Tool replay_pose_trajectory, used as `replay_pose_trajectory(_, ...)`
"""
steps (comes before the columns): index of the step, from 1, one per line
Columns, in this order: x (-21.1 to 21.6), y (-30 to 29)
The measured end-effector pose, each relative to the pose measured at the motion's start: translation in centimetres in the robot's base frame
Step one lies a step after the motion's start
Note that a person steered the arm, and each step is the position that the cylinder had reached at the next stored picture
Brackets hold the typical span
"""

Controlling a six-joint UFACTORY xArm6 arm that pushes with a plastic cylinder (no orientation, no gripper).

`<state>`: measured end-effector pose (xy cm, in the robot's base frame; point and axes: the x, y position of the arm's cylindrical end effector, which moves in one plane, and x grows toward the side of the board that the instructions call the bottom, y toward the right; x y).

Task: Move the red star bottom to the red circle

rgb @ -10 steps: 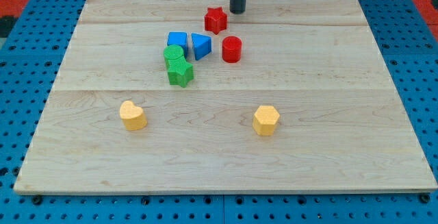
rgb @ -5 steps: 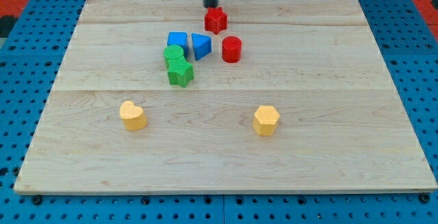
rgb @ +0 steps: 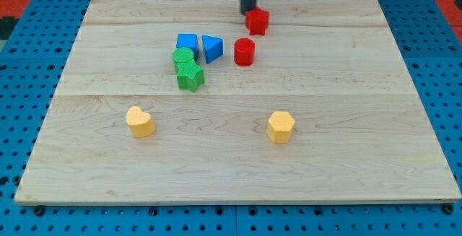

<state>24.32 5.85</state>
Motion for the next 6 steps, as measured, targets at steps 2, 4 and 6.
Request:
replay_pose_trajectory(2,-2.5,5.7)
replay_pose_trajectory(4,-0.6,1.1)
replay_pose_trajectory(6,3.1,7.6)
